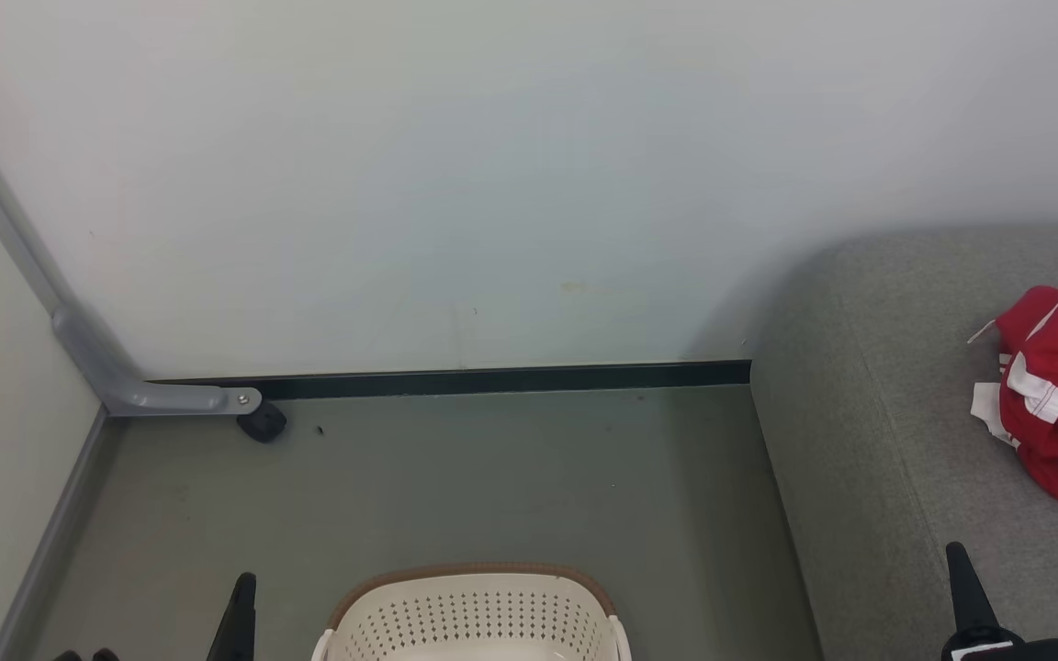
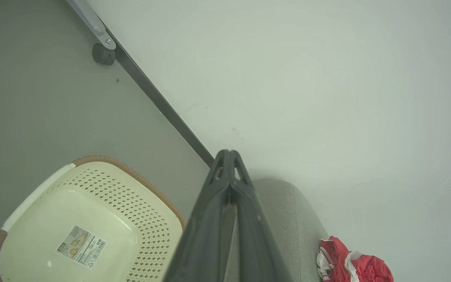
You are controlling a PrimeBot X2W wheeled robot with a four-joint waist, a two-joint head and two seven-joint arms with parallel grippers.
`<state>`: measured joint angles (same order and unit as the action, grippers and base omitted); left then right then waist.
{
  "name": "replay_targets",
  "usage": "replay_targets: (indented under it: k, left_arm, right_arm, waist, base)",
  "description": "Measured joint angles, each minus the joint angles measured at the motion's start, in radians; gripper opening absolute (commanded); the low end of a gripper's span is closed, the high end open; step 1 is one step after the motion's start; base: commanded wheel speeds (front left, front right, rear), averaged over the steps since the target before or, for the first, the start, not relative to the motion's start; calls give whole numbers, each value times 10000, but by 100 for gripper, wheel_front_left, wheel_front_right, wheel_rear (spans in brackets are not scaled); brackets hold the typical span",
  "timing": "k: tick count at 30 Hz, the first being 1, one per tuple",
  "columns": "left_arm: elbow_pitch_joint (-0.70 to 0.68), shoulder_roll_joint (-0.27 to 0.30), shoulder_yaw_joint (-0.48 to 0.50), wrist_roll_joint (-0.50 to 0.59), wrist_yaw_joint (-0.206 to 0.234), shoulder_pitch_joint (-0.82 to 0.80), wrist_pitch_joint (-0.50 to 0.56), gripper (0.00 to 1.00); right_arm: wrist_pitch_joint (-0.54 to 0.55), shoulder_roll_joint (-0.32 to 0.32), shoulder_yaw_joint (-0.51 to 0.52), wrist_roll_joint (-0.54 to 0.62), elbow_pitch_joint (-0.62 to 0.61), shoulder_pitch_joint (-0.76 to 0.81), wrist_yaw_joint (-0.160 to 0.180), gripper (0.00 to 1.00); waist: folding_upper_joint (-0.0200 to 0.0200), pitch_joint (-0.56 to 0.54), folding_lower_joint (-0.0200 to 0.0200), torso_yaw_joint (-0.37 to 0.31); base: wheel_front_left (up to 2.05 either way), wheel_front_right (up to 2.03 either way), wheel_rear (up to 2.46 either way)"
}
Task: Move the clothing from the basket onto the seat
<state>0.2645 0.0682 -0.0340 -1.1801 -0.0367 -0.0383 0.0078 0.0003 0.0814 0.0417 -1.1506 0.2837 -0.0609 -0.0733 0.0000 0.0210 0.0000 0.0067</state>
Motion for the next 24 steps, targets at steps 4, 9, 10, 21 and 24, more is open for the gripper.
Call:
replay_targets:
  k: [4, 9, 10, 21, 24]
  left_arm:
    - [52, -54, 159, -458, -92, -12, 127, 0]
    - [111, -63, 322, -1104, -255, -48, 276, 0]
    - [117, -69, 355, -1256, -261, -65, 322, 0]
    - [207, -150, 754, -2619, -535, -202, 669, 0]
    - [228, -153, 888, -2991, -616, -215, 767, 0]
  right_arm:
    - [134, -29, 115, -545, 17, -114, -73, 0]
    - [316, -84, 257, -1221, 56, -115, -144, 0]
    - [353, -98, 288, -1342, 58, -115, -153, 0]
    - [706, -234, 602, -2809, 107, -117, -286, 0]
    - [819, -282, 698, -3225, 121, -119, -324, 0]
  waist:
    - [0, -24, 0, -8]
    - [0, -54, 0, -19]
    - [0, -60, 0, -21]
    - [0, -126, 0, -44]
    - [0, -144, 0, -51]
  base:
    - [0, 0, 0]
    - [0, 0, 0]
    - [0, 0, 0]
    - [0, 0, 0]
    - [0, 0, 0]
